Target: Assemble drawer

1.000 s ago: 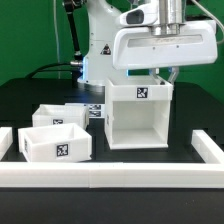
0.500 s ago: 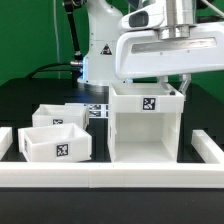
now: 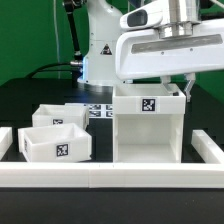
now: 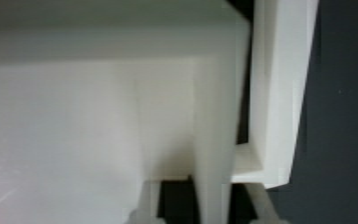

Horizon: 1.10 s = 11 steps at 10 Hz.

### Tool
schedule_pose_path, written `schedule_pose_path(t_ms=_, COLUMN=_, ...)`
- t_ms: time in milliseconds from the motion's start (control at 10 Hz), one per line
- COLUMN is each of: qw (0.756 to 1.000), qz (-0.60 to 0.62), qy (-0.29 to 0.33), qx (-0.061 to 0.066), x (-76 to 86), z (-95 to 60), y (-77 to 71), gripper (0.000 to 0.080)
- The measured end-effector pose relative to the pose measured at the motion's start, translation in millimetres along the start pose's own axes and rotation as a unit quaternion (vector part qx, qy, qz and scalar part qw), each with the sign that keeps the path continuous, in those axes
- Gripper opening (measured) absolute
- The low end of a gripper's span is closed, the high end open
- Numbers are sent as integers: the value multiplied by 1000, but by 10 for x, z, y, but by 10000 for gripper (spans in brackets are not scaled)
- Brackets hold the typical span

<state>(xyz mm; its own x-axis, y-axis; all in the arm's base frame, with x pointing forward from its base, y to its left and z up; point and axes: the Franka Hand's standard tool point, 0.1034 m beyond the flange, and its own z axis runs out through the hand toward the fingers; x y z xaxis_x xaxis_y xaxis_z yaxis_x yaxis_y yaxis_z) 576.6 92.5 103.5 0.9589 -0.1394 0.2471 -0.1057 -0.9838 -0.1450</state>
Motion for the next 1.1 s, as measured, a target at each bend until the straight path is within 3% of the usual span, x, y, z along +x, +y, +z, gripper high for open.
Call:
schedule_pose_path(t_ms=200, qw=998, qz=57, qy=4, qx=4, x=25, z=-9, y=-14, gripper=39)
schedule_pose_path(t_ms=800, qw=951, qz=305, qy=33, qx=33, x=326, z=-42, y=-19, gripper=46)
schedule_pose_path(t_ms=1100, qw=932, qz=360, qy=31, qx=39, x=339, z=-53, y=-18, gripper=48)
